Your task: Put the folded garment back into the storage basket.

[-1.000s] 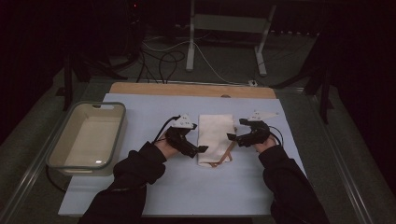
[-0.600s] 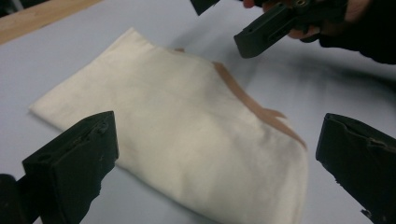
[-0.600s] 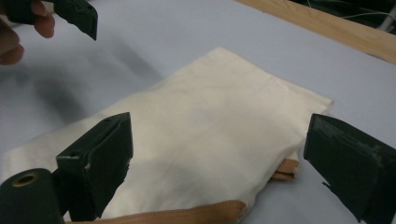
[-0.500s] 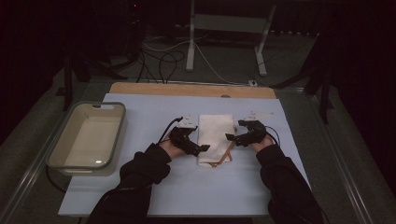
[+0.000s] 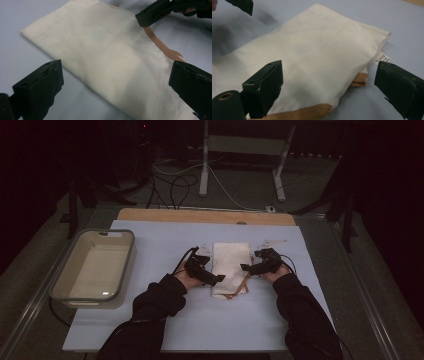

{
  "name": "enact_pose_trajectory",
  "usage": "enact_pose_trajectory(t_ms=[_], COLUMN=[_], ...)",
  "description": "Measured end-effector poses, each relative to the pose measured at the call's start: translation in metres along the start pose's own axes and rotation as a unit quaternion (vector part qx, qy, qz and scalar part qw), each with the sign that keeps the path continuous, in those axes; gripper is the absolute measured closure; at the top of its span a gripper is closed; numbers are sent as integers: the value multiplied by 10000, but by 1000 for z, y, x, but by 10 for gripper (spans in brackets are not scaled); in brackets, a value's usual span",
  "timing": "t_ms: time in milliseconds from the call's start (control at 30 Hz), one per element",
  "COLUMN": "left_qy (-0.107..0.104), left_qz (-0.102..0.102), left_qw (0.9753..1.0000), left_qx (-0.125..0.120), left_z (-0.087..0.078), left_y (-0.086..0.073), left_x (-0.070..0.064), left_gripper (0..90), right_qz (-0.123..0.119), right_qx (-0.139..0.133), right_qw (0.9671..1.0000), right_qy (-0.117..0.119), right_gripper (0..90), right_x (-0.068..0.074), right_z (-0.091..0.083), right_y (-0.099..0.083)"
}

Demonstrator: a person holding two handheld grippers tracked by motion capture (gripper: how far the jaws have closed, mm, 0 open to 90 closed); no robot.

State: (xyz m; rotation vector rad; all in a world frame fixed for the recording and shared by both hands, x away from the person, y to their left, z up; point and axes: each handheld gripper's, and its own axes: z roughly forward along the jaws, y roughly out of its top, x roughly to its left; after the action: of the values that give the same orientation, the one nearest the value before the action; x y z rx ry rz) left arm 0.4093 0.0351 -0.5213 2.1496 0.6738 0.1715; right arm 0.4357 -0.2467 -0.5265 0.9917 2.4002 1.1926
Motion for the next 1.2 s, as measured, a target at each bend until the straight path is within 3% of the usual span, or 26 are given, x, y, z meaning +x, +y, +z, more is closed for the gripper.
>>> enact_pose_trajectory(t_ms=[267, 600, 800, 1200], left_qy=[157, 366, 526, 715], left_qz=[21, -55, -137, -188], left_qw=[9997, 9986, 9979, 9964], left_qx=[182, 384, 340, 420], left_z=[8, 16, 19, 25], left_y=[-2, -3, -5, 2], left_x=[3, 6, 9, 3], left_gripper=[142, 252, 363, 579], right_qz=[179, 221, 167, 26], right_qx=[124, 316, 387, 463], right_qw=[9997, 9991, 9989, 9989], right_qy=[-51, -148, -182, 11], right_gripper=[114, 134, 163, 427], right_x=[-6, -8, -6, 1], right_z=[10, 19, 21, 18], right_y=[-1, -2, 0, 2])
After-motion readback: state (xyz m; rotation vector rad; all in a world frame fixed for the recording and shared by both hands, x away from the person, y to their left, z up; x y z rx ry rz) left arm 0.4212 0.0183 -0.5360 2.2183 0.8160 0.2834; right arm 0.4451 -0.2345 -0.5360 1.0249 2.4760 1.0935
